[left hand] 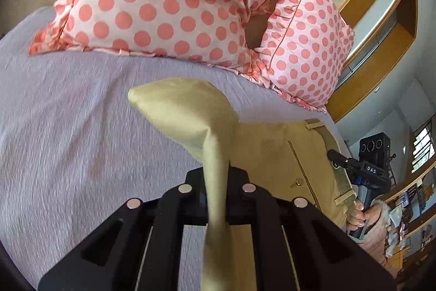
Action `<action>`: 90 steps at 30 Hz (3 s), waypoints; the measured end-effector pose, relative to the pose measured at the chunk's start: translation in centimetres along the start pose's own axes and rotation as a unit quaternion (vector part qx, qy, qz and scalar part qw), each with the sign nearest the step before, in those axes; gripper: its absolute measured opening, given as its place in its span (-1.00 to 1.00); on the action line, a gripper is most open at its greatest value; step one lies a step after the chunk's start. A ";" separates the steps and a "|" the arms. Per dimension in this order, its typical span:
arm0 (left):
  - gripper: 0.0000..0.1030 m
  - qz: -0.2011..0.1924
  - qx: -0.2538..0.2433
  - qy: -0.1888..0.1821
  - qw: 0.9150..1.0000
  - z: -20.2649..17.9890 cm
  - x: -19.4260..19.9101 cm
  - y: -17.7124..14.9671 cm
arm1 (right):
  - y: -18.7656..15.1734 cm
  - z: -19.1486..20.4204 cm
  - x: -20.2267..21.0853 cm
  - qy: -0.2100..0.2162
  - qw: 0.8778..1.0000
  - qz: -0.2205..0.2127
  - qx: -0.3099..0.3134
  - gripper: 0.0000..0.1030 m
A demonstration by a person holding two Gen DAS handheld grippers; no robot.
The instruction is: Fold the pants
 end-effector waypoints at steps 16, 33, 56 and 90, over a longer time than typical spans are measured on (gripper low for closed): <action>-0.28 -0.048 -0.034 0.118 0.991 0.7 -4.2 5.0 | 5.9 -3.0 -0.1 -0.158 0.985 -0.072 0.026 0.06; 0.83 -0.001 -0.092 0.146 0.985 -4.4 -2.2 -4.0 | -1.8 3.5 -0.2 -0.230 0.968 -0.022 0.099 0.97; 0.97 -0.024 -0.081 0.263 0.961 -3.2 0.3 -14.5 | -14.1 5.3 -2.2 -0.396 0.902 -0.034 0.171 0.97; 0.97 -0.038 -0.088 0.262 0.960 -3.2 0.5 -14.7 | -14.0 5.3 -2.1 -0.396 0.900 -0.046 0.174 0.97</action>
Point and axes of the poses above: each gripper's, at about its wrist camera, not at the fingertips, and x roughly against the way its jaws point, z to its left, y to its top, the point moved 3 cm from there along -x, roughly the way its jaws point
